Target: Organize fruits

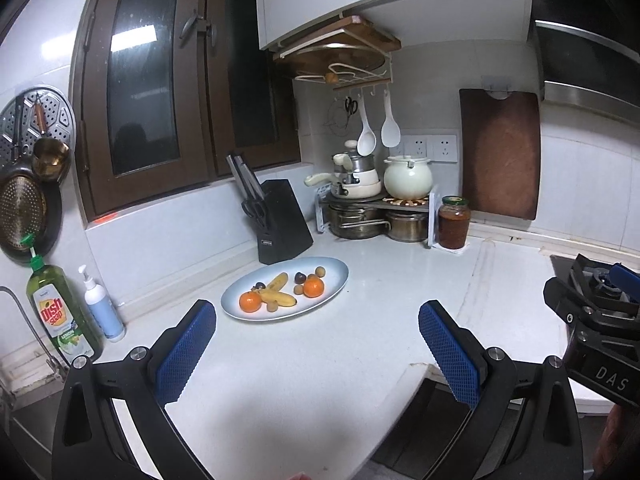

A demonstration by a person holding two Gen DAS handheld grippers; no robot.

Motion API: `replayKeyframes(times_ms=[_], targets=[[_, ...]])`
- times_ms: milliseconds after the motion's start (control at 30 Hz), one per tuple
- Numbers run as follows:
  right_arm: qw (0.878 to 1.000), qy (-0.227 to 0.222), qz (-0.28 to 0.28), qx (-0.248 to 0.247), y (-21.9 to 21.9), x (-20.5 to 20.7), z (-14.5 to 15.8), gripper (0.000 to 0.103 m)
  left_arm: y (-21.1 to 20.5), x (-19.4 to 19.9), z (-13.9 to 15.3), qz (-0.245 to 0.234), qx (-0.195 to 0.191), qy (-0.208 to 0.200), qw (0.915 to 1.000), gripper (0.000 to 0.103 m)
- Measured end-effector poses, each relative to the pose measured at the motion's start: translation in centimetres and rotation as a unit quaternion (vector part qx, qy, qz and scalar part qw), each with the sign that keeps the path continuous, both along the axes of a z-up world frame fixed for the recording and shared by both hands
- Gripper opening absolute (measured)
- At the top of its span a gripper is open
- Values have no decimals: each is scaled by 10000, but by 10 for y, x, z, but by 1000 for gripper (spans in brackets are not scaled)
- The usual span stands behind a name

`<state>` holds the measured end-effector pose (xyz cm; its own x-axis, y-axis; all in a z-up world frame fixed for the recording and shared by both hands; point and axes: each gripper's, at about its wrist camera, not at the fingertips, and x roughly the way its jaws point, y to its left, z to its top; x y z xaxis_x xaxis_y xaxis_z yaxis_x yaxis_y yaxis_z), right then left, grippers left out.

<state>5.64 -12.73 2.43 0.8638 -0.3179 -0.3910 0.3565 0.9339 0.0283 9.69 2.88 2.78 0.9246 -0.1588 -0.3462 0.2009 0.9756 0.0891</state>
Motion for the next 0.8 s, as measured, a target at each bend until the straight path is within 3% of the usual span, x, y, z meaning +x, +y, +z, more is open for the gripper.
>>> replayKeyframes(times_ms=[800], targets=[[10000,-65,-54,-31,-30,-125,7,103,-38,-113,6,-216,-158,-69,9996,103]])
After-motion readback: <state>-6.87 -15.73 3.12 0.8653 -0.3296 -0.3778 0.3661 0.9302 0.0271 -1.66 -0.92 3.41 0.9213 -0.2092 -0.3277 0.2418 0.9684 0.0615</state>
